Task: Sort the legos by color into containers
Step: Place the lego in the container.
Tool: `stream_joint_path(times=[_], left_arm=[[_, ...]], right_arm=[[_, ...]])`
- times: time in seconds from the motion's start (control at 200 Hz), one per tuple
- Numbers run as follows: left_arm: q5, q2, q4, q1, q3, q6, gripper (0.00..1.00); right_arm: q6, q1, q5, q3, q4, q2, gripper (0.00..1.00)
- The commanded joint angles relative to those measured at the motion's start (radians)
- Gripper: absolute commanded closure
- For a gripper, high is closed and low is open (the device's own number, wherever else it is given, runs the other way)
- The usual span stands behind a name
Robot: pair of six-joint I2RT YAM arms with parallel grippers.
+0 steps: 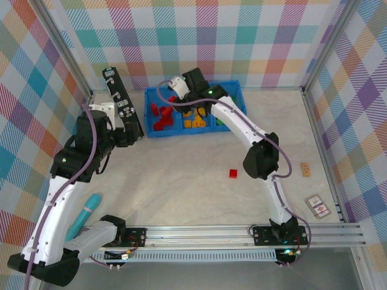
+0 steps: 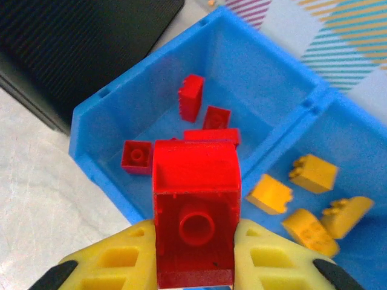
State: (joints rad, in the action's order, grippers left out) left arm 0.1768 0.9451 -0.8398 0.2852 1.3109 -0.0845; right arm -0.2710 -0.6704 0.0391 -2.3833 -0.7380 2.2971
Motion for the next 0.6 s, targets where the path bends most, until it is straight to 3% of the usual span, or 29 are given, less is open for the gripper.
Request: stream_joint_path(times=[0.0, 0.3, 0.59], left_arm=[[-0.008, -0.044, -0.069, -0.011, -0.036, 0.009, 0.15], [0.007, -0.119, -0.168, -0.011, -0.099, 0.028, 0.11], [0.010, -0.132, -0.189, -0.011, -0.144, 0.016, 0.10]], right_arm=[[-0.016, -0.027, 0.027, -0.051, 0.051, 0.036, 0.78], [-0.084, -0.059, -0.015, -0.060, 0.151, 0.149, 0.78], [-0.220, -0.106, -0.239, -0.058, 0.203, 0.214, 0.73]])
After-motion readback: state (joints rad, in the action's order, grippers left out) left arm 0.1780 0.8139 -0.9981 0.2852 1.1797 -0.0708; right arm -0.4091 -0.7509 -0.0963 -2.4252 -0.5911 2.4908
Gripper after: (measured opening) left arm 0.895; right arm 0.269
